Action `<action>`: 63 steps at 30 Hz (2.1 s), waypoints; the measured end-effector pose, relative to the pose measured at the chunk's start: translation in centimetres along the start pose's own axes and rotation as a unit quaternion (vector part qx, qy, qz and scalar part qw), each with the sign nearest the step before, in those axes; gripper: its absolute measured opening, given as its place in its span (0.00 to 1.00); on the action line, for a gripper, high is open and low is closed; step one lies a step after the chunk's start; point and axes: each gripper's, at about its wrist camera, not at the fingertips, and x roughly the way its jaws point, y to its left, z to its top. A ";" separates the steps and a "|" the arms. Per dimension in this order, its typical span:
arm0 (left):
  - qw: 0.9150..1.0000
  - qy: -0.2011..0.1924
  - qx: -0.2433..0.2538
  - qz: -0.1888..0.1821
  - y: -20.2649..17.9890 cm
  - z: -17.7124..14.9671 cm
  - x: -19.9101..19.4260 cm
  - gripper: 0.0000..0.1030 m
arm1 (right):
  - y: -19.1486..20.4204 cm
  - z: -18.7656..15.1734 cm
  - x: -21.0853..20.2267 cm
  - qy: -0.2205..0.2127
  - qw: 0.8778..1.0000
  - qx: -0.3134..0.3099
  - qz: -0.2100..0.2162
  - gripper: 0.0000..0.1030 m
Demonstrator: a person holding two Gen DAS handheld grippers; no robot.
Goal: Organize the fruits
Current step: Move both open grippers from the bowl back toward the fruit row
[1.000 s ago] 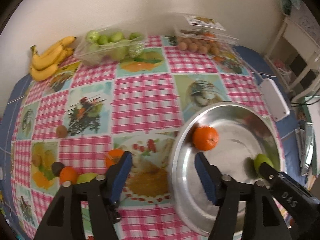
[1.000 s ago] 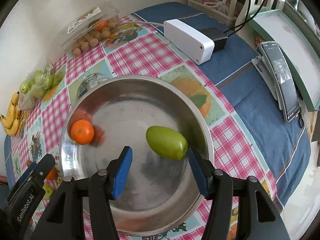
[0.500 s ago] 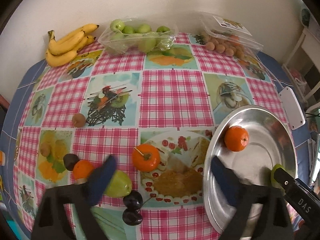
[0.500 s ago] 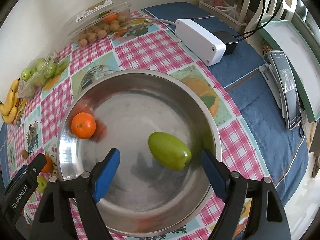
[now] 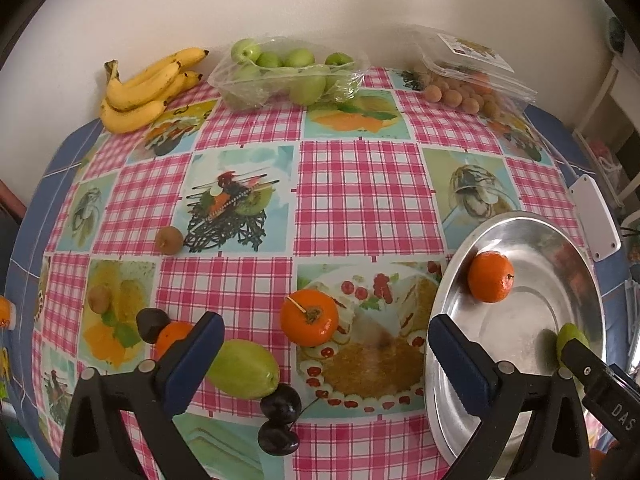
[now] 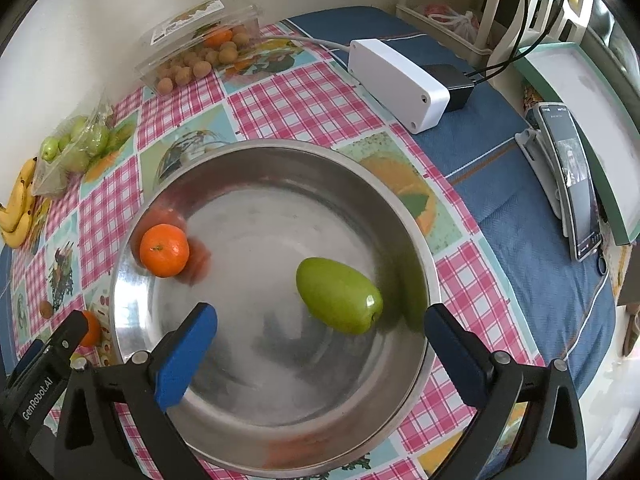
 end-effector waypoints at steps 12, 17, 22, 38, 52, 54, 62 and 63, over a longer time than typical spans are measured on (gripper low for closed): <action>0.999 0.027 0.007 0.036 1.1 -0.3 -0.1 1.00 | 0.4 -0.6 -1.3 0.007 1.000 -0.011 0.009 1.00; 0.998 0.015 0.004 0.056 2.8 -0.2 -0.6 1.00 | 0.8 -1.0 -1.6 0.012 1.000 -0.013 0.022 1.00; 0.997 0.002 0.002 0.082 5.5 -0.3 -1.2 1.00 | 1.2 -1.2 -1.3 0.020 0.999 -0.018 0.019 1.00; 0.992 0.020 -0.102 0.072 15.0 -2.4 -2.2 1.00 | 4.6 -2.3 -2.1 0.013 0.998 -0.062 0.025 1.00; 0.986 0.031 -0.151 0.056 18.0 -3.0 -2.1 1.00 | 5.6 -2.7 -2.5 0.009 0.997 -0.073 0.030 1.00; 0.985 0.028 -0.161 0.058 18.5 -2.9 -2.3 1.00 | 6.1 -2.7 -2.6 0.010 0.996 -0.073 0.040 1.00; 0.980 0.016 -0.181 0.075 20.6 -2.9 -3.0 1.00 | 10.6 -3.7 -3.1 0.014 0.992 -0.104 0.067 1.00; 0.980 0.016 -0.184 0.076 20.8 -3.0 -3.0 1.00 | 11.3 -3.9 -3.3 0.012 0.991 -0.109 0.073 1.00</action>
